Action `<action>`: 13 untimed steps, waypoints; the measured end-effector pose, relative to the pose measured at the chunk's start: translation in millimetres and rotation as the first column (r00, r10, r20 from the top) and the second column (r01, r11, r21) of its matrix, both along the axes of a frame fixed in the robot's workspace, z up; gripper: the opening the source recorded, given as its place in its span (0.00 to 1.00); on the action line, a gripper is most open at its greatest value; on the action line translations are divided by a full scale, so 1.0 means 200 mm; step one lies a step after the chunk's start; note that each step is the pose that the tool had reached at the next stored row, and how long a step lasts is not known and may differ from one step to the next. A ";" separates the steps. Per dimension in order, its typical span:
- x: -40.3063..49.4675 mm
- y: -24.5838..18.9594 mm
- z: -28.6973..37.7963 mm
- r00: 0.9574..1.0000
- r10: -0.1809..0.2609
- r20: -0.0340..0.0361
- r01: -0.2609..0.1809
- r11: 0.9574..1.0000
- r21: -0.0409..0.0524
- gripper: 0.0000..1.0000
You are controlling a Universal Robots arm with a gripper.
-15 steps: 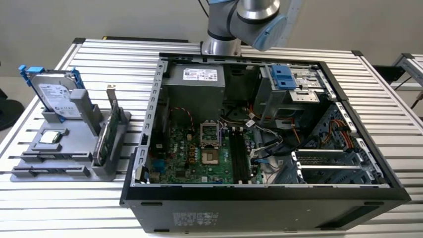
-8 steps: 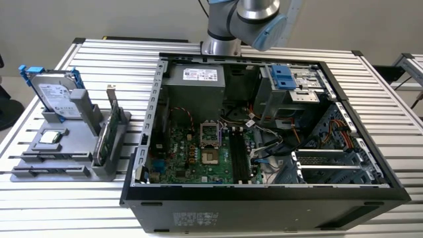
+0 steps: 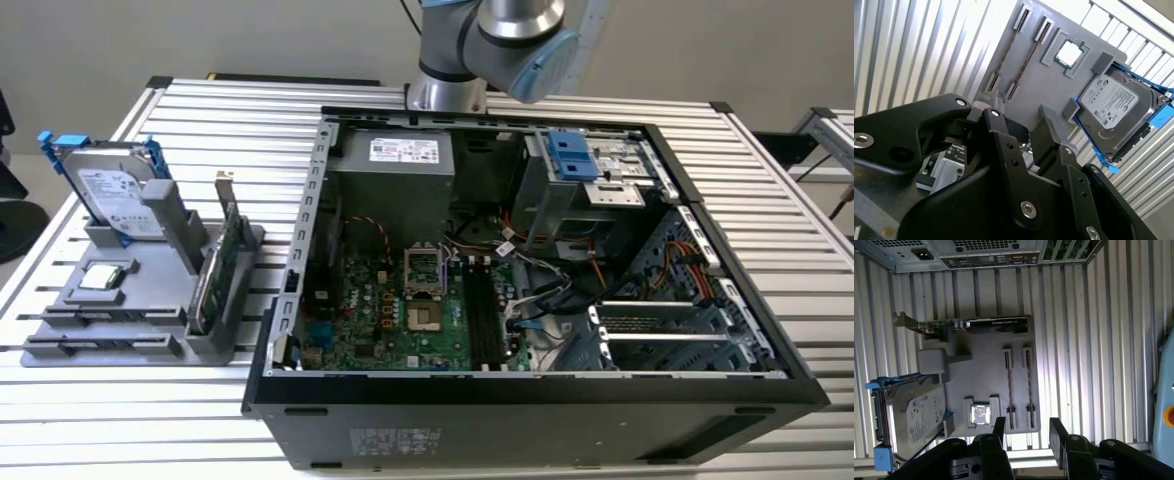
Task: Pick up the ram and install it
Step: 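Pick up the ram and move it above insertion slot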
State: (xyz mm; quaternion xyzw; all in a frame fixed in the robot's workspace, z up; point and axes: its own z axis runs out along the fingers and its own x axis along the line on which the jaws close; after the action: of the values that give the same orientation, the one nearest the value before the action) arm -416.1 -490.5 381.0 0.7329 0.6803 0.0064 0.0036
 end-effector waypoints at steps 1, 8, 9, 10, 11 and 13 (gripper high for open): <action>0.000 0.003 -0.001 1.000 0.004 0.000 -0.004 1.000 0.000 1.00; 0.000 0.006 -0.006 1.000 0.009 0.000 -0.009 1.000 0.000 1.00; 0.000 0.006 -0.008 1.000 0.009 0.000 -0.009 1.000 0.000 1.00; 0.000 0.006 -0.010 1.000 0.009 0.000 -0.009 1.000 0.000 1.00; 0.000 0.006 -0.012 1.000 0.009 0.000 -0.009 1.000 0.000 1.00; 0.000 0.006 -0.016 1.000 0.009 0.000 -0.009 1.000 0.000 1.00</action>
State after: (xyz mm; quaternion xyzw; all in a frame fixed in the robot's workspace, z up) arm -416.1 -489.4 377.7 0.7299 0.6835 0.0063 0.0036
